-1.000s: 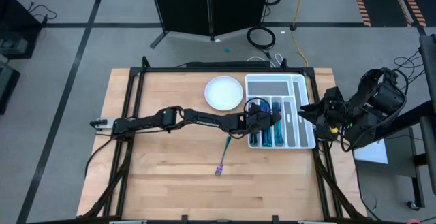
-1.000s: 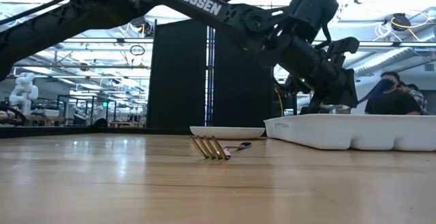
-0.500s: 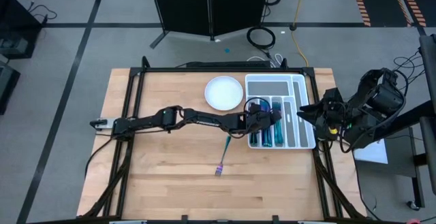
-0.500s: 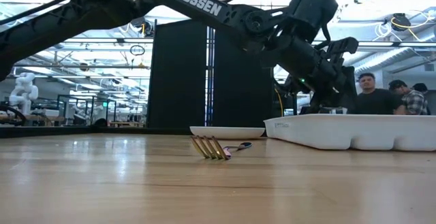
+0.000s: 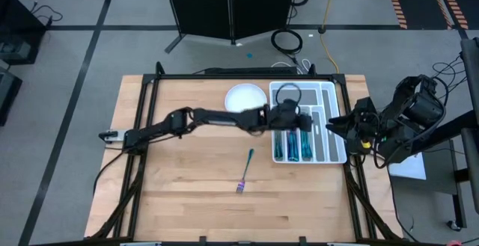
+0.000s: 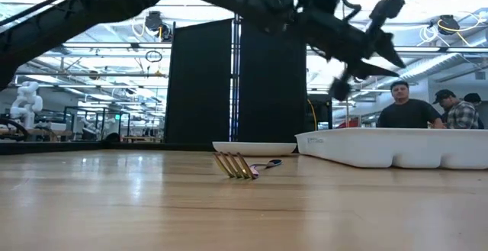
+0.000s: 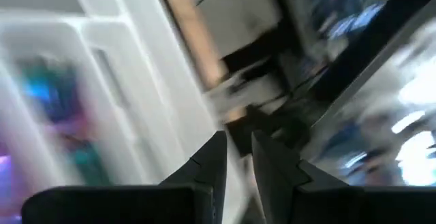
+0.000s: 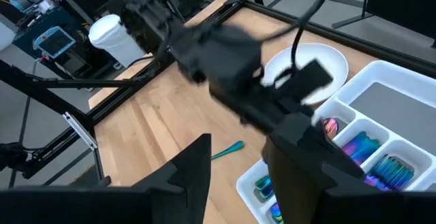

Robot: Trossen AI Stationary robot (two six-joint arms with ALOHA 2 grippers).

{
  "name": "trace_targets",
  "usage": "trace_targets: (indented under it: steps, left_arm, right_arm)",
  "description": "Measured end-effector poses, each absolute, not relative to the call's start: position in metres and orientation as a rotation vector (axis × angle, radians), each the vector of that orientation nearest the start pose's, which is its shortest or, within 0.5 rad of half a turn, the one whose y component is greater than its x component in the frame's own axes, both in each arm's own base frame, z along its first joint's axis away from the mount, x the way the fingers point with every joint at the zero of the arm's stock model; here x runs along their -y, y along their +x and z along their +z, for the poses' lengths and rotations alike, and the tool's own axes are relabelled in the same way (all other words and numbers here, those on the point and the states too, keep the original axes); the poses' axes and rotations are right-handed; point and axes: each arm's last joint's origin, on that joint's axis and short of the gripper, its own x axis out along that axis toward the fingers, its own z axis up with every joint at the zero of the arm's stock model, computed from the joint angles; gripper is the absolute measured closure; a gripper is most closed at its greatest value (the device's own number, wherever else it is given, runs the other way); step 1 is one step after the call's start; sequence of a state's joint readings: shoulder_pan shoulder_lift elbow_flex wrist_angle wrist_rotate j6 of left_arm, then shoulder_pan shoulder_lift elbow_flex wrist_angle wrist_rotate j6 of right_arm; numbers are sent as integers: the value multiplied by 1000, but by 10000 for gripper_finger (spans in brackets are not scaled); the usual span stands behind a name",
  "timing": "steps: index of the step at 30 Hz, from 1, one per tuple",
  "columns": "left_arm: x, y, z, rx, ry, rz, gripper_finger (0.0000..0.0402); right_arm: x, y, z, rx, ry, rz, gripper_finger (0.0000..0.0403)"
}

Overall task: Sort silverware
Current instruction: Put the purple fork into the white silverware tray

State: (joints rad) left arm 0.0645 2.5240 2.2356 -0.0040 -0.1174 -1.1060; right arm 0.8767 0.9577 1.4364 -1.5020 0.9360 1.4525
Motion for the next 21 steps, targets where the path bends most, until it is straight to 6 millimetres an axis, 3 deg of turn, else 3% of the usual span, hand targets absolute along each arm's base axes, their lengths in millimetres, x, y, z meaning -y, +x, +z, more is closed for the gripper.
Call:
trace_targets:
  steps: [4,9,15,18,21]
  left_arm:
    - [-51,547,256,-410,-829,365,331]
    - [-41,494,298,-734,-606,439,331]
    - [-13,444,308,-1101,-537,527,331]
    - [6,433,302,-1239,-489,557,331]
    - [27,429,296,-1270,-451,555,322]
  right_arm:
    - [-66,86,414,-431,582,-436,271]
    - [-70,89,413,-439,556,-434,271]
    - [-75,93,411,-454,512,-435,271]
    - [-79,96,409,-462,488,-438,271]
    - [-81,98,408,-473,457,-438,271]
